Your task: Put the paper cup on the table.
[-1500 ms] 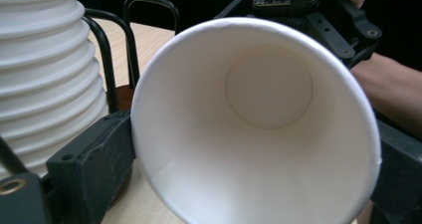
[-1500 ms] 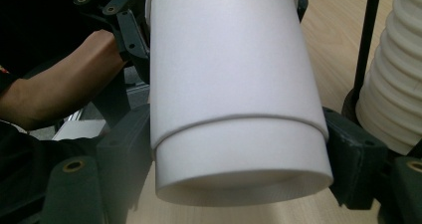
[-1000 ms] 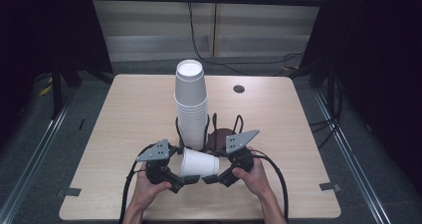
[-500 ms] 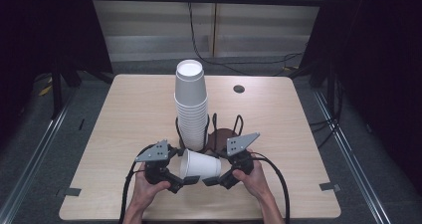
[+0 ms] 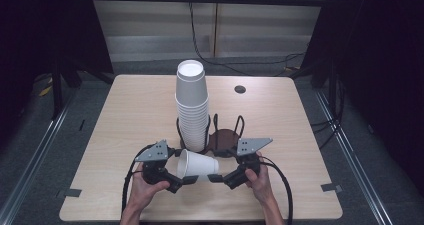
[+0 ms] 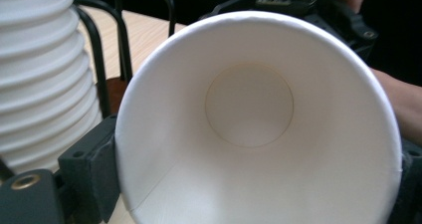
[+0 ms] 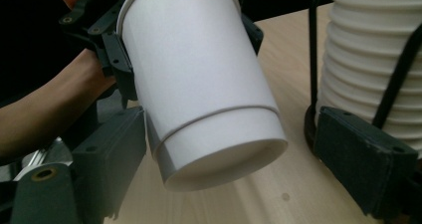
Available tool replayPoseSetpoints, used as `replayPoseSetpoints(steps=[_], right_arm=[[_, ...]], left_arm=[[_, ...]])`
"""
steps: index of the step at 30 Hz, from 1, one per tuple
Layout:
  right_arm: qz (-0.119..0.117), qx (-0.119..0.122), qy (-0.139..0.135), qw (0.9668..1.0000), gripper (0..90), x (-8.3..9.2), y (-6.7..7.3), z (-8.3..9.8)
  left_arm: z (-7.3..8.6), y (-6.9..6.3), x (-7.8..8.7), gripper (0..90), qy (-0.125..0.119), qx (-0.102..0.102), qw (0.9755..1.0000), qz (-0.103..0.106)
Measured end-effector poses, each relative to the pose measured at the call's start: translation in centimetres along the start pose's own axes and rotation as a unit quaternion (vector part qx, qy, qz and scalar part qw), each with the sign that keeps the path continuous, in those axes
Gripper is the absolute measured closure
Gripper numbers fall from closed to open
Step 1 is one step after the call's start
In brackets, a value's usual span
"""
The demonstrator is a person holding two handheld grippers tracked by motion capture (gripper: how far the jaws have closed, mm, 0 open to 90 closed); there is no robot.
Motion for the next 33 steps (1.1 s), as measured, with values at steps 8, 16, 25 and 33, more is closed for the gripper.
replayPoseSetpoints(steps=[8,16,25,33], right_arm=[[0.065,-0.008,-0.043,0.9969,12.7,0.9,-0.6,0.3],[0.118,-0.009,-0.073,0.9904,12.7,1.5,-1.3,0.7],[0.188,-0.003,-0.104,0.9766,12.7,2.6,-1.8,0.7],[0.237,-0.009,-0.167,0.9570,12.6,3.4,-2.6,1.8]], left_arm=[[0.3,0.3,0.7,8.9,0.023,-0.001,0.9996,-0.013],[0.4,0.4,1.5,8.9,0.045,-0.001,0.9987,-0.022],[0.4,0.8,2.8,8.8,0.066,-0.003,0.9974,-0.028],[0.8,1.3,3.7,8.7,0.093,-0.002,0.9949,-0.040]])
Point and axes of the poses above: each handheld gripper's, and its own axes: x roughly backward along the jaws, z roughly out of its underside, y roughly to its left, the point moved 6 cm from there along -x, roughly forward along the jaws, and after that the axes turned 13 degrees about -x, right-handed, at the moved point
